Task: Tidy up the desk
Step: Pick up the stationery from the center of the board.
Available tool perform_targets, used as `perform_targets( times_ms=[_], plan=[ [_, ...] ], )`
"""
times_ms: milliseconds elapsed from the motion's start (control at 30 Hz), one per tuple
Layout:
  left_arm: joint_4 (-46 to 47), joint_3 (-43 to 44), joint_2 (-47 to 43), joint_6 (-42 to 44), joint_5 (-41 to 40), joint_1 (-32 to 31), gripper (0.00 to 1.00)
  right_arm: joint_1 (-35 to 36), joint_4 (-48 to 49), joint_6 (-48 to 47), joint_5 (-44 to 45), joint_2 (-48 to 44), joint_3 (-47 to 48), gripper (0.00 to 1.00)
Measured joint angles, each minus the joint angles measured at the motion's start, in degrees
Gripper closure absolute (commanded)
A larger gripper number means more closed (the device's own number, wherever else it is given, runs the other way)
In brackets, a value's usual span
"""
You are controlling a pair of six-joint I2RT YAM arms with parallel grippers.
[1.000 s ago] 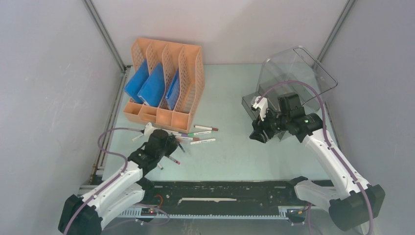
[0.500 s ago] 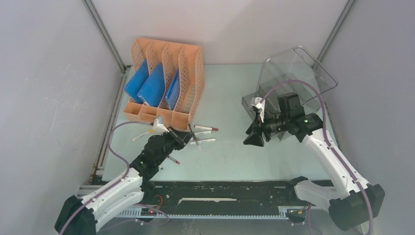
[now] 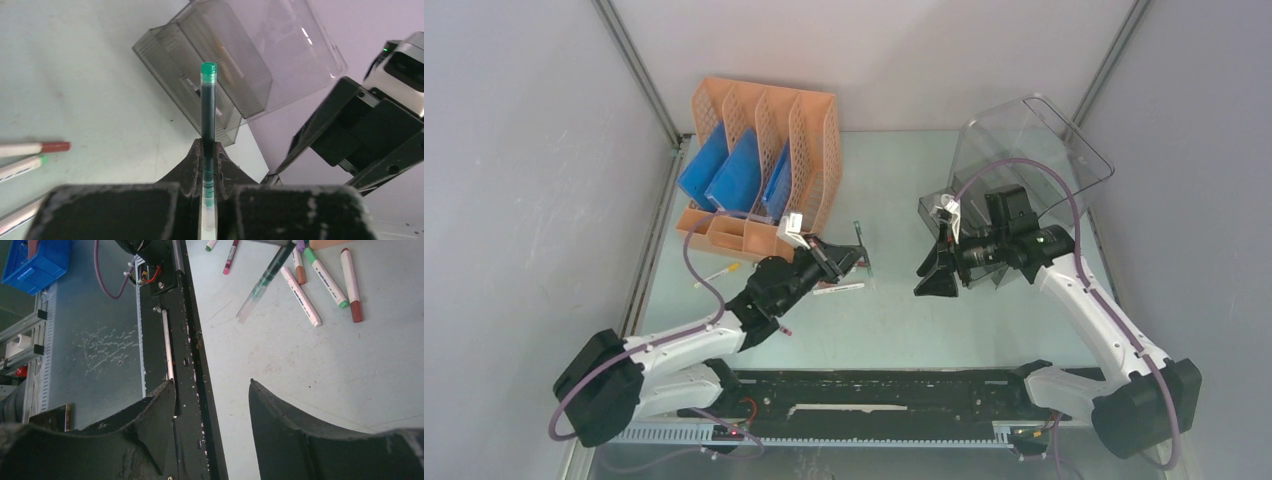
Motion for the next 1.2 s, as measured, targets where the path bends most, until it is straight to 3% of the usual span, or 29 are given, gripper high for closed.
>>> perform_targets(
  times_ms=[533,833,1133,1200],
  plan=[
    [10.7,6.1,12.3,0.5,-1.5,-9.1,1.0,0.0,5.4,6.6,5.0,1.2,-1.2,0.28],
    [15.2,8.6,16.9,-0.1,-1.6,-11.9,1.0,0.2,8.5,10.1,9.2,1.3,-1.7,0.29],
    [18.0,8.6,19.6,-1.1,-1.5,-13.6,1.0,0.9,10.6,13.1,11.8,1.6,-3.2,0.39],
    [18.6,8.7,19.6,-1.1,-1.5,-13.6,1.0,1.0,11.1,13.6,12.0,1.6,-3.2,0.49]
  ],
)
